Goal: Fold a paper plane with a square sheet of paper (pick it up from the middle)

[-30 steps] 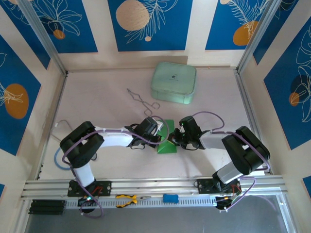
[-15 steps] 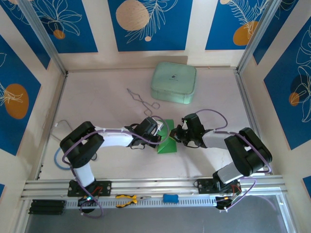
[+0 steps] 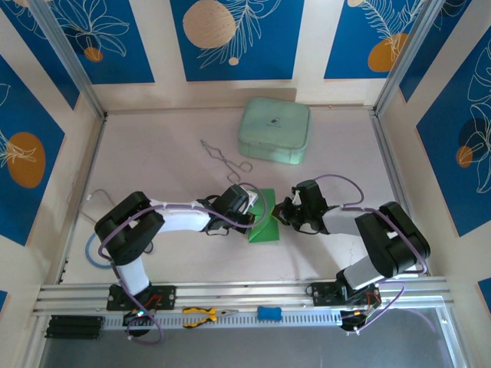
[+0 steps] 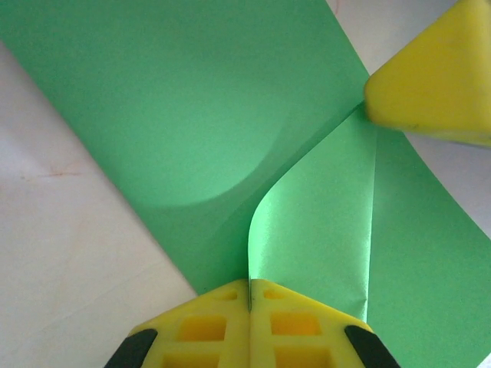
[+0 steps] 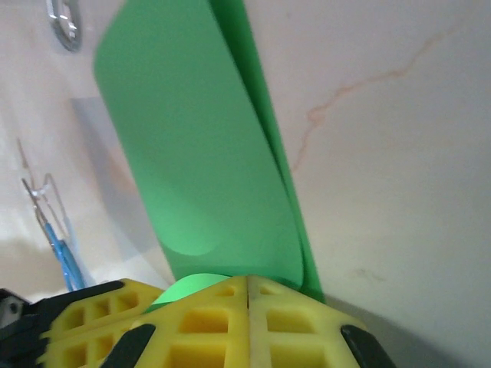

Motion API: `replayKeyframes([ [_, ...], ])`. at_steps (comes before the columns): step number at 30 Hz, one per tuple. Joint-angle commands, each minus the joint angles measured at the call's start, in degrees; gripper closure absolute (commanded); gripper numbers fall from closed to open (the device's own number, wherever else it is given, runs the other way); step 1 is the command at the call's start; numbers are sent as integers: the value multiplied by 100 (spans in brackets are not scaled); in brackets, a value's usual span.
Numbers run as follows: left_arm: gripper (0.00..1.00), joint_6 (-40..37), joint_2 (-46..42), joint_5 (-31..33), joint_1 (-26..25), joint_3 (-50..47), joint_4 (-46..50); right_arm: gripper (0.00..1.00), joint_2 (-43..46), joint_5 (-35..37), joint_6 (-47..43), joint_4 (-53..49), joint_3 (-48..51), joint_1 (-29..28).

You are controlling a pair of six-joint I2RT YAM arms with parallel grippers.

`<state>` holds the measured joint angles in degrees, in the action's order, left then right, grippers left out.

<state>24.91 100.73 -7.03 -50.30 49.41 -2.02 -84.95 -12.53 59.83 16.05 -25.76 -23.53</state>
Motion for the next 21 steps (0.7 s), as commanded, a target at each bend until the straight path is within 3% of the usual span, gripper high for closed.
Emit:
replayKeyframes([
  [1,100,-153,159,-53,64,-5,472,100,232,-276,-175,-54,-130,82],
  [12,100,-157,149,-75,65,-11,450,100,-452,2,-42,68,160,115],
  [17,100,-138,131,-75,69,-53,440,100,-121,288,-135,-328,95,122],
  [21,100,-129,137,-74,59,-30,466,100,318,-199,-313,-220,-19,123],
])
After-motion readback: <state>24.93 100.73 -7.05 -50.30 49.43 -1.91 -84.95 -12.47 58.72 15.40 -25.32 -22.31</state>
